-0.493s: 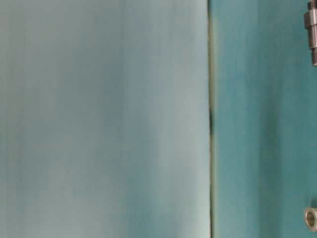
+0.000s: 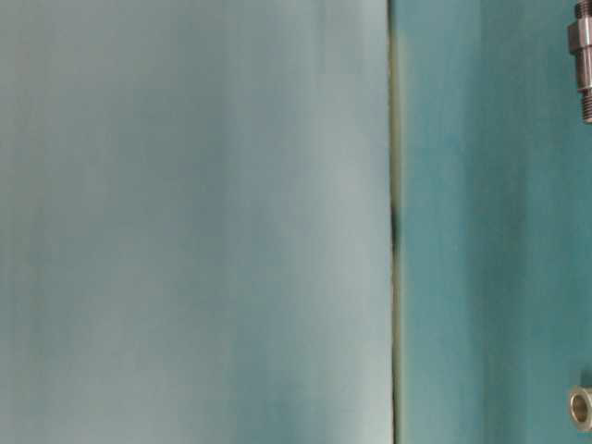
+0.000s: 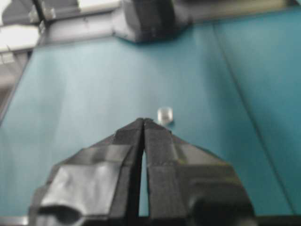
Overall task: Insert the washer onto the shaft with both hands.
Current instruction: 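Move left gripper over the silver washer and right gripper over the shaft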
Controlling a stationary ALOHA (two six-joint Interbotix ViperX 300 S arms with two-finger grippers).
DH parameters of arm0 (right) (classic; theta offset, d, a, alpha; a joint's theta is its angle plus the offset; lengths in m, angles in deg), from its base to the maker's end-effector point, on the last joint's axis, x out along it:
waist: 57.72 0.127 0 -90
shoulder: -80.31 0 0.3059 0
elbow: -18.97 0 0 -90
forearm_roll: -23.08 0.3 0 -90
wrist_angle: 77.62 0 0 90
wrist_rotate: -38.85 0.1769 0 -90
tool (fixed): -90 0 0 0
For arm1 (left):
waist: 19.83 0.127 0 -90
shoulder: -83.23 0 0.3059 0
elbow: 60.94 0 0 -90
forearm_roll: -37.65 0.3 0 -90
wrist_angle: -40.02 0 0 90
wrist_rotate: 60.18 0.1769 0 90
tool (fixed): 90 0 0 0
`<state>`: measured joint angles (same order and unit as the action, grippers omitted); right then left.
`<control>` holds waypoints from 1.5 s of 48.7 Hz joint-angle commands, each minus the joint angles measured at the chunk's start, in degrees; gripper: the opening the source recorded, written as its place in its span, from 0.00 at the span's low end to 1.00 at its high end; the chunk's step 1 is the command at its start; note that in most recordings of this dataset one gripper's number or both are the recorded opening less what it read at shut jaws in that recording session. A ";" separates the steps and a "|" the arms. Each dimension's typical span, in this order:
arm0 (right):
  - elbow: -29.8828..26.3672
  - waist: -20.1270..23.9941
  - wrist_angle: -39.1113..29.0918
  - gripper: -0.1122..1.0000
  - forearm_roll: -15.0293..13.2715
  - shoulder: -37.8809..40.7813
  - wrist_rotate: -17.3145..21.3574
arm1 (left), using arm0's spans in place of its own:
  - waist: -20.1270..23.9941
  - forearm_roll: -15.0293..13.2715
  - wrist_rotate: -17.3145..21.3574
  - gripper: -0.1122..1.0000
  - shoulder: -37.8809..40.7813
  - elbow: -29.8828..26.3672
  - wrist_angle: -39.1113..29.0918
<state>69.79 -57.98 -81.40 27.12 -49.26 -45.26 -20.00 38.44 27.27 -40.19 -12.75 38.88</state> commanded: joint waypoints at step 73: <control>-26.28 -0.97 -30.50 0.03 -5.19 48.69 -6.94 | 0.79 0.35 0.62 0.12 40.43 -23.12 -27.42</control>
<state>45.10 -58.60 -111.90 22.02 -1.19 -51.06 -19.30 38.62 27.80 0.24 -35.08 10.67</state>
